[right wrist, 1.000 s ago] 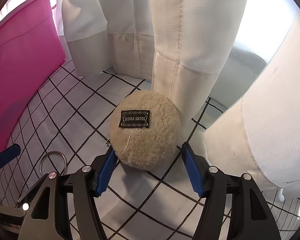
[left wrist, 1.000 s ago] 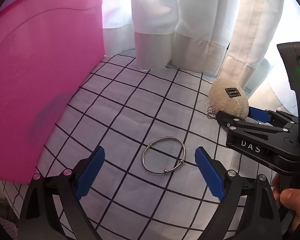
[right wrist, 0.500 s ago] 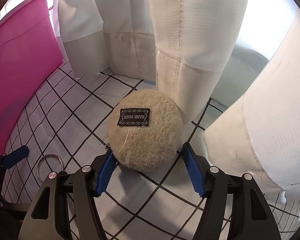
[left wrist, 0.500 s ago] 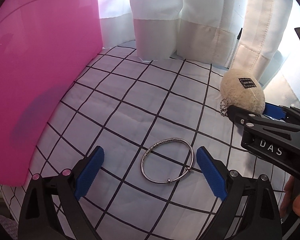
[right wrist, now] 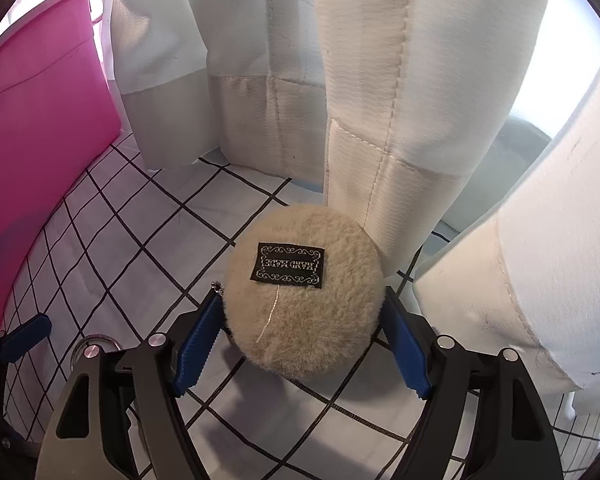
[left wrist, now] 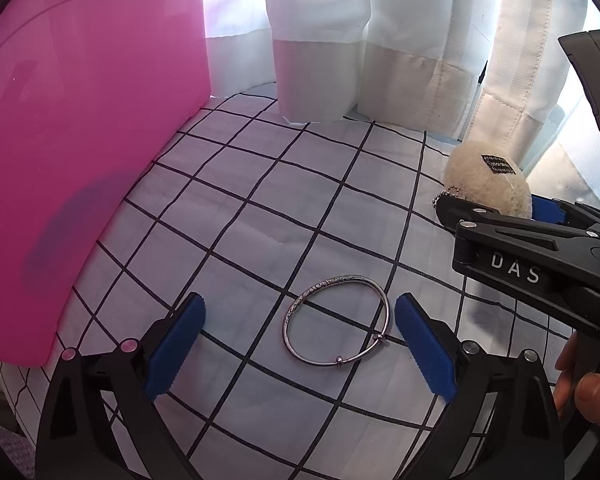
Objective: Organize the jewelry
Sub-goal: 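Grasp the fuzzy ball with the right tool while the left tool grasps the bangle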
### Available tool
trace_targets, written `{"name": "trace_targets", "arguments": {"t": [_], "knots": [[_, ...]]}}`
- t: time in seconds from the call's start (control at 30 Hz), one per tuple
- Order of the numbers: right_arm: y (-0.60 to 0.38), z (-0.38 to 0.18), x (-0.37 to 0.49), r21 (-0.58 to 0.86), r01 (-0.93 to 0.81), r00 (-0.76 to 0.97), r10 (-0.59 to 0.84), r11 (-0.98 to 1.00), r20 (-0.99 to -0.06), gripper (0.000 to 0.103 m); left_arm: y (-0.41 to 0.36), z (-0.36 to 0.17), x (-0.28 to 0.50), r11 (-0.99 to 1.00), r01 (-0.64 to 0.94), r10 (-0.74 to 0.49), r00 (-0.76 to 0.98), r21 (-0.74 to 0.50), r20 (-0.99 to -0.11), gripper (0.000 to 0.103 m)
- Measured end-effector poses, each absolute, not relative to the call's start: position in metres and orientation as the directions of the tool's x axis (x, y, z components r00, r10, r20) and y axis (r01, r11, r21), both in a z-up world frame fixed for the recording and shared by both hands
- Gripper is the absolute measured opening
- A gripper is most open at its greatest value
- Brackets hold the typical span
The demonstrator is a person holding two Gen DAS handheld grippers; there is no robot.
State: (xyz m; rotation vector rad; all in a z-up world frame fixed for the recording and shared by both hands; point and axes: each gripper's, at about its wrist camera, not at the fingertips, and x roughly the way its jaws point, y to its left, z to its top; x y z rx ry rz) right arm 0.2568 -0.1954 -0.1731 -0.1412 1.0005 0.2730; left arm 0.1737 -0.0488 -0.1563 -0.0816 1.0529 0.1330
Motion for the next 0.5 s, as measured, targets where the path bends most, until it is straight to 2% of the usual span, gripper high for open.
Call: {"name": "trace_targets", "arguments": {"t": [0.07,0.1,0.17,0.23,0.3,0.5], "knots": [[-0.194,-0.173,0.257,0.012,-0.291,0.511,0.167,0.957,-0.843,0.071,-0.047,-0.156,0.173,0.989,-0.147,0.069,0.491,-0.004,-0.869,0.091],[-0.194,-0.173,0.255,0.008,-0.289,0.517,0.163,0.957,-0.840,0.064,-0.047,-0.156,0.173,0.990,-0.143,0.067,0.496,-0.005,-0.866,0.087],[-0.194,-0.171,0.252,-0.003,-0.285,0.527,0.154,0.959,-0.836,0.056,-0.049,-0.153,0.170,0.991,-0.131,0.062,0.508,-0.005,-0.859,0.076],[-0.195,-0.171,0.249,-0.002,-0.280,0.527,0.152,0.960,-0.836,0.053,-0.051,-0.150,0.168,0.993,-0.117,0.055,0.516,-0.006,-0.855,0.057],[-0.195,-0.171,0.247,0.002,-0.276,0.529,0.154,0.961,-0.834,0.051,-0.052,-0.149,0.167,0.994,-0.106,0.053,0.516,-0.002,-0.855,0.048],[-0.197,-0.167,0.234,0.006,-0.274,0.552,0.162,0.962,-0.818,0.049,-0.049,-0.146,0.162,0.994,-0.110,0.044,0.516,-0.015,-0.855,0.047]]}}
